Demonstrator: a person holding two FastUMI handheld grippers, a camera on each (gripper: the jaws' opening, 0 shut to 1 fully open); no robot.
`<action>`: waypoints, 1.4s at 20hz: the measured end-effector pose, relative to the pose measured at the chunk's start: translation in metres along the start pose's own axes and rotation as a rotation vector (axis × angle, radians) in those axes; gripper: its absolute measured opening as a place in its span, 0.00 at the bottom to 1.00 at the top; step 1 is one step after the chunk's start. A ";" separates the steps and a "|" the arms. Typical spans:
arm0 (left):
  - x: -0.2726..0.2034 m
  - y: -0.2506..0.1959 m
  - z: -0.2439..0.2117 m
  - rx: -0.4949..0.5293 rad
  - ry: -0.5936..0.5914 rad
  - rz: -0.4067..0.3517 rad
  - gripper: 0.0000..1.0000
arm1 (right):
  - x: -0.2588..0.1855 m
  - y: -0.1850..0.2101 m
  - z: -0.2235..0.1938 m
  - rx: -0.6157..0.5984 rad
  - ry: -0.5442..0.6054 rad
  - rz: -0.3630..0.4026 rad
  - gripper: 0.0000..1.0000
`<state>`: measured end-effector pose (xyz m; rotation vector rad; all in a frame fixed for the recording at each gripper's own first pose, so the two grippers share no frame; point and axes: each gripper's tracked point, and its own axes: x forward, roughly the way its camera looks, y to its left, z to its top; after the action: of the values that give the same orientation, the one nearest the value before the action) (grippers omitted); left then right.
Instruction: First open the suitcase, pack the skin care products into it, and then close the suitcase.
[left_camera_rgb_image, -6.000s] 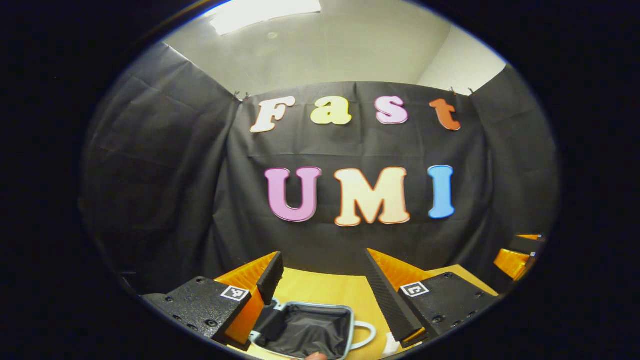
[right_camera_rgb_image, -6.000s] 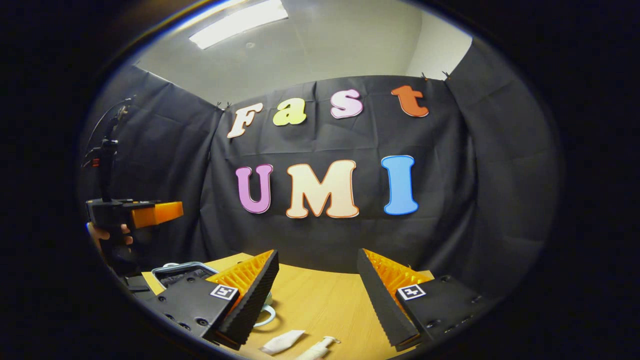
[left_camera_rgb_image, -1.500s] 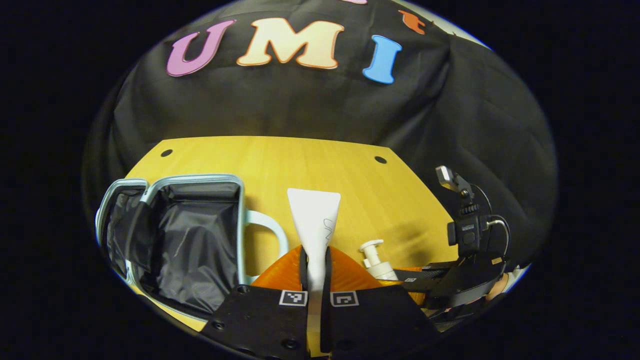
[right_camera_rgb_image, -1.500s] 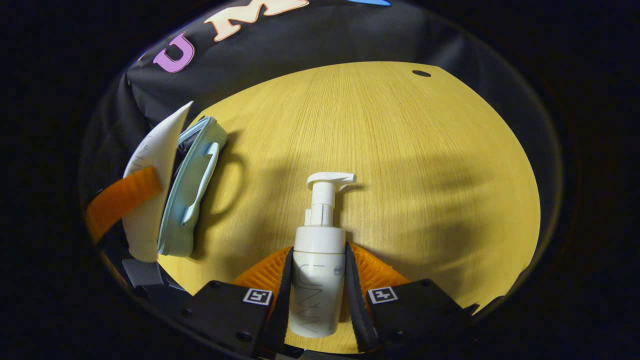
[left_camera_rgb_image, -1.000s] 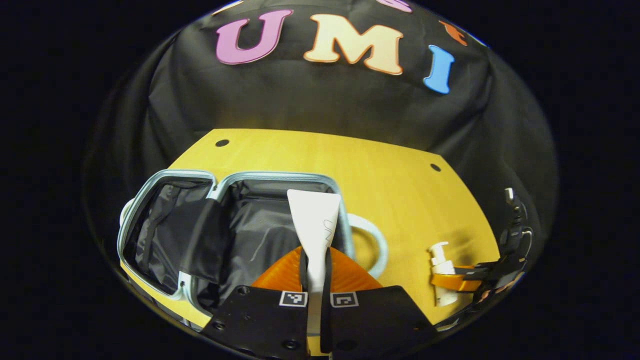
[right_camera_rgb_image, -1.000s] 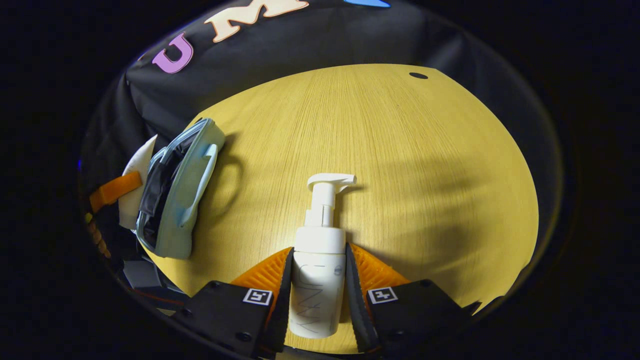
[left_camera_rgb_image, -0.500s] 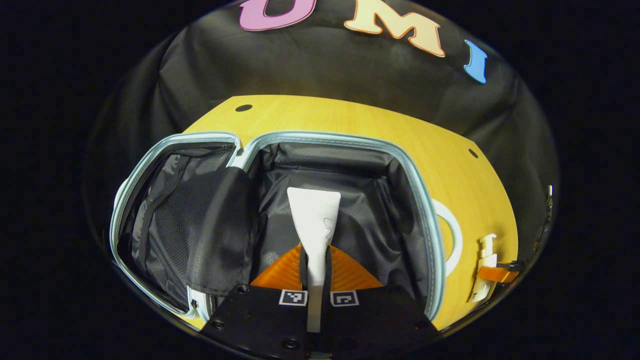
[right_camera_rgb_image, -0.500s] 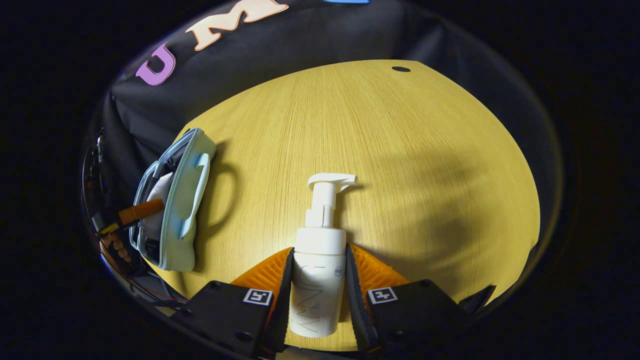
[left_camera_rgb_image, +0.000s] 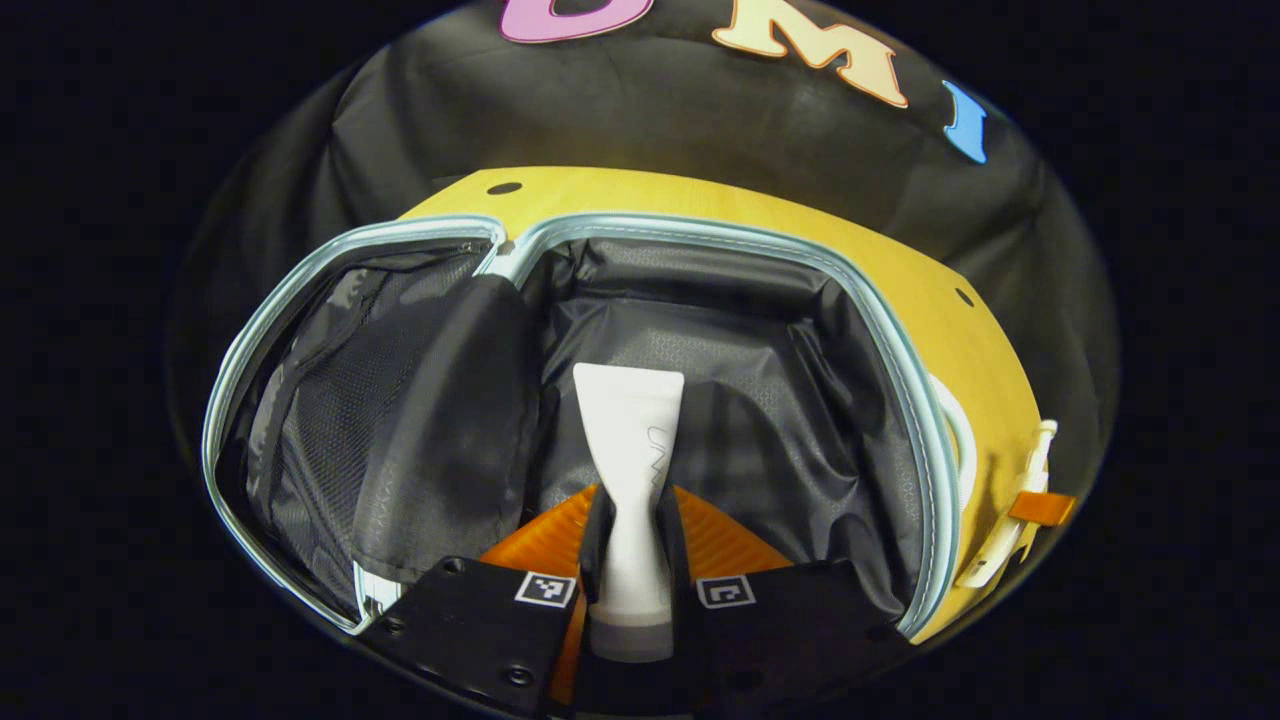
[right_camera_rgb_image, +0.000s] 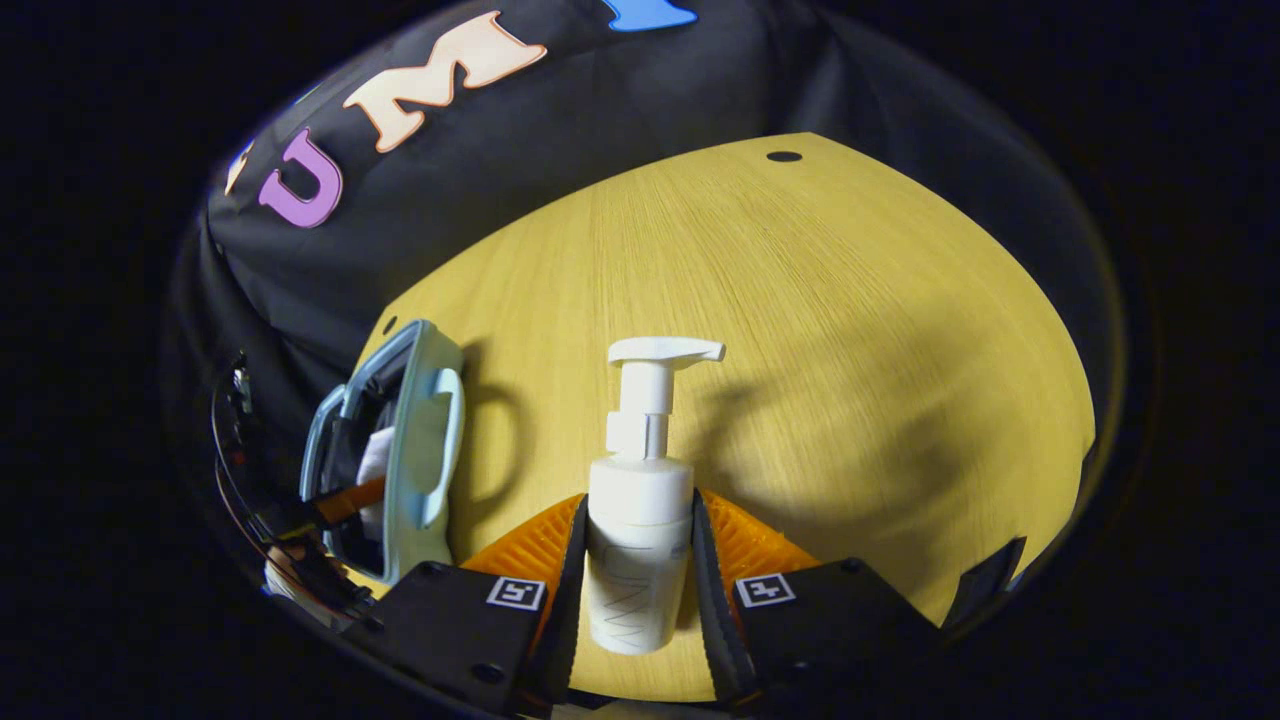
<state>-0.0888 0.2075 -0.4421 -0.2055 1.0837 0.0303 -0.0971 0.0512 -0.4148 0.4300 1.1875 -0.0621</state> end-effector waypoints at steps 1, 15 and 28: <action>-0.003 -0.005 0.004 0.003 -0.018 -0.019 0.30 | -0.006 0.007 0.011 -0.004 -0.024 0.018 0.53; -0.082 0.016 0.078 -0.020 -0.296 -0.037 0.83 | -0.042 0.180 0.032 -0.121 -0.051 0.306 0.54; -0.149 0.143 0.068 -0.152 -0.377 0.165 0.83 | 0.024 0.239 -0.053 -0.321 0.166 0.284 0.53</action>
<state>-0.1172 0.3709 -0.3023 -0.2360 0.7196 0.2898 -0.0702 0.2940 -0.3833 0.3204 1.2616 0.4117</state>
